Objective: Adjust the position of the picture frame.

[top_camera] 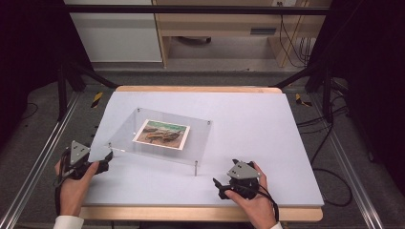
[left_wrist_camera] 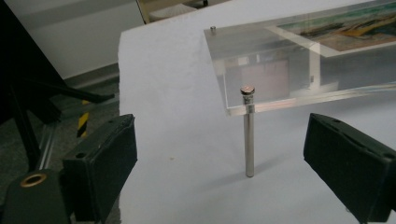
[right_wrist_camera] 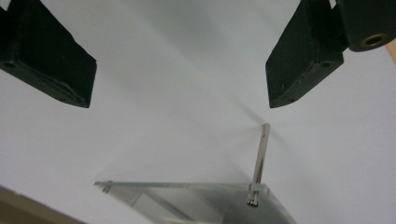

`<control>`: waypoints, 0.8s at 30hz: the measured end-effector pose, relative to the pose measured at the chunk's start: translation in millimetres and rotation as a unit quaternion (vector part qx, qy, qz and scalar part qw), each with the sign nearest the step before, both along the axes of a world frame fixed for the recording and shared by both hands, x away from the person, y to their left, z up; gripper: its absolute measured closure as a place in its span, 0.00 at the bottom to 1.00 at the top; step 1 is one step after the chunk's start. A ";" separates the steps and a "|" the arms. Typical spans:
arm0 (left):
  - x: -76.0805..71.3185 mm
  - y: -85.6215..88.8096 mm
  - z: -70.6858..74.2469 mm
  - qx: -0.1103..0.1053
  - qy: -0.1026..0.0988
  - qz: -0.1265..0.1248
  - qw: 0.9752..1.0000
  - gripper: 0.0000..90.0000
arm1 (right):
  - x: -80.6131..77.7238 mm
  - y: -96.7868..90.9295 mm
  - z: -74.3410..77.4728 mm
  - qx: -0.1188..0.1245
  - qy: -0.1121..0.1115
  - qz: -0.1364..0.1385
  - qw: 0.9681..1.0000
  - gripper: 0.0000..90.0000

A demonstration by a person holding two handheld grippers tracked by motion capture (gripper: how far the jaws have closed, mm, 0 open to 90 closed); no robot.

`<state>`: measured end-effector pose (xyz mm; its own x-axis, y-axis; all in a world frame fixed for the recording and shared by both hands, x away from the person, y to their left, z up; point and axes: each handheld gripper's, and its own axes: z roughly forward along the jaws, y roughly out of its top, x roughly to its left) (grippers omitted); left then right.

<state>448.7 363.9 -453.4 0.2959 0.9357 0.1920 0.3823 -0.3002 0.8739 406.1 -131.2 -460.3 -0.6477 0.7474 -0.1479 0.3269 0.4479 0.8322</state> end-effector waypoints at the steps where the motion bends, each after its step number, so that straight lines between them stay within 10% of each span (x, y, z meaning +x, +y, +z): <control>1: -2.5 0.1 2.3 0.007 -0.003 0.013 1.000 0.12 | 0.9 1.5 -0.6 0.001 0.009 0.003 1.000 0.10; 8: -4.0 -5.1 7.6 0.012 -0.028 0.036 0.999 0.18 | 0.3 20.2 -9.2 -0.046 0.002 -0.001 0.999 0.17; 24: 5.3 -15.6 -0.4 0.010 -0.019 -0.023 0.999 0.06 | -0.7 38.9 -12.9 0.056 0.023 0.015 0.998 0.12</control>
